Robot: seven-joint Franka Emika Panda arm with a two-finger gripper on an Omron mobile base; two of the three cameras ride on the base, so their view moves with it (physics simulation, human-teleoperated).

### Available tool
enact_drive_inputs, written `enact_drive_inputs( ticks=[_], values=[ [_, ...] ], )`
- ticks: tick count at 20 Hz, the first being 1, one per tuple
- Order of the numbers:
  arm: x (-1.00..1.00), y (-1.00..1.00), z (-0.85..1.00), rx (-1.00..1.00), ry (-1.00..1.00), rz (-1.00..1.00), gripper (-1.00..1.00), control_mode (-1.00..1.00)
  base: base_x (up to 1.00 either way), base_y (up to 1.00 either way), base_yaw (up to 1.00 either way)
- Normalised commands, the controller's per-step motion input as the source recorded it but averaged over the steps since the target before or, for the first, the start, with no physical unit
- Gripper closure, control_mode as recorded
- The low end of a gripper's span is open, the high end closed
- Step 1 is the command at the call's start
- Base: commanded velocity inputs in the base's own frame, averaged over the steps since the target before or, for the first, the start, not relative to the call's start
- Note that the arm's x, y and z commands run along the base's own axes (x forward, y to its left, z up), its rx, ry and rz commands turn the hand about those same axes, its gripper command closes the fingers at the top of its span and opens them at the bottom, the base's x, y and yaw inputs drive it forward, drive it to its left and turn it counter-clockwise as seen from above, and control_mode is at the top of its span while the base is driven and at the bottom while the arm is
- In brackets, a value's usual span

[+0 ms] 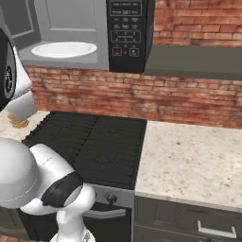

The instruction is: Place the sponge inside the microwave to prepare for sanitizing.

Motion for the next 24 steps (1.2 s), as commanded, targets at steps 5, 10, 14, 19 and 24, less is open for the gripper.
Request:
enact_drive_inputs(
  ticks=[5,10,14,19,24],
  values=[
    [0.97,-0.46,-0.01,0.67,0.22,0.31,-1.00,-1.00,0.00,0.00,0.00],
    [0.75,-0.09,-0.09,0.64,0.30,0.36,-1.00,-1.00,0.00,0.00,0.00],
    [0.34,0.00,-0.40,0.47,0.57,0.33,-1.00,-1.00,0.00,0.00,0.00],
    [0.47,0.11,-0.27,0.31,0.40,0.18,-1.00,-1.00,0.00,0.00,0.00],
    [0.19,0.15,0.00,0.03,0.00,0.02,-1.00,-1.00,0.00,0.00,0.00]
  ],
)
